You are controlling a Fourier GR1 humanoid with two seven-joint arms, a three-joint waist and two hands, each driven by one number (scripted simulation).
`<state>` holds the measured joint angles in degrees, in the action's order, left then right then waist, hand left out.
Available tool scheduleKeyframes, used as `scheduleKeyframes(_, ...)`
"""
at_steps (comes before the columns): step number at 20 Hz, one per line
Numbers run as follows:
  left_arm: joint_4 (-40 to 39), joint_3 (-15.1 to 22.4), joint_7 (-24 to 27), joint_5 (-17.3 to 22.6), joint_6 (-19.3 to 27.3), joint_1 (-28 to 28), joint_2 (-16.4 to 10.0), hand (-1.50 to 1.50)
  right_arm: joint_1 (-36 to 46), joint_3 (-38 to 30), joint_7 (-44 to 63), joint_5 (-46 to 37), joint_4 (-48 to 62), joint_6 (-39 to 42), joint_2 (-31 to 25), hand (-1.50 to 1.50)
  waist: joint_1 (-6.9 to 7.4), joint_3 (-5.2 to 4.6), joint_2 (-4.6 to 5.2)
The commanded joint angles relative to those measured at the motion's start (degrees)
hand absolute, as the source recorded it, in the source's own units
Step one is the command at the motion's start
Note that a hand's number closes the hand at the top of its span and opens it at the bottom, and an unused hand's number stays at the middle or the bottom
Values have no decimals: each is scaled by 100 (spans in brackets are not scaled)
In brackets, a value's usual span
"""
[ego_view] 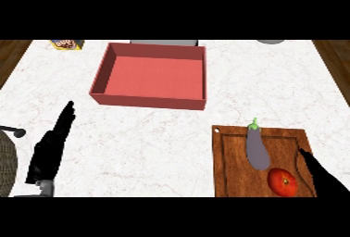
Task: Pick the tomato from the cutting board and place it in the cardboard box
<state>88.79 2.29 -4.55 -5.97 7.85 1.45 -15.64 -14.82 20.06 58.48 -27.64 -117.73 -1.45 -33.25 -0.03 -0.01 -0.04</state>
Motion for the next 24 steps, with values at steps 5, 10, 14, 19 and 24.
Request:
scheduleKeyframes(5, -43, -145, -234, -199, -110, -228, 170, 0, -28, -288, -312, -334, 470, 274, 493, -150, -12, 1, 0)
scheduleKeyframes(10, 410, -195, -358, -279, -175, -23, 216, 0, 92, -265, -491, -601, 856, 256, 889, -150, 4, 2, -1)
scheduleKeyframes(14, 362, -194, -451, -341, -307, -46, 305, 0, -131, -422, -707, -767, 829, 234, 1018, -150, -8, 2, -2)
scheduleKeyframes(19, 320, -504, -141, -146, -594, 161, 181, 0, -123, -141, -312, -1123, 475, 321, 1465, -150, -3, 0, -3)
scheduleKeyframes(24, -4, -484, -161, -415, -498, -190, 402, 0, 276, -613, -639, -994, 1010, 753, 1526, -150, 0, 1, 2)
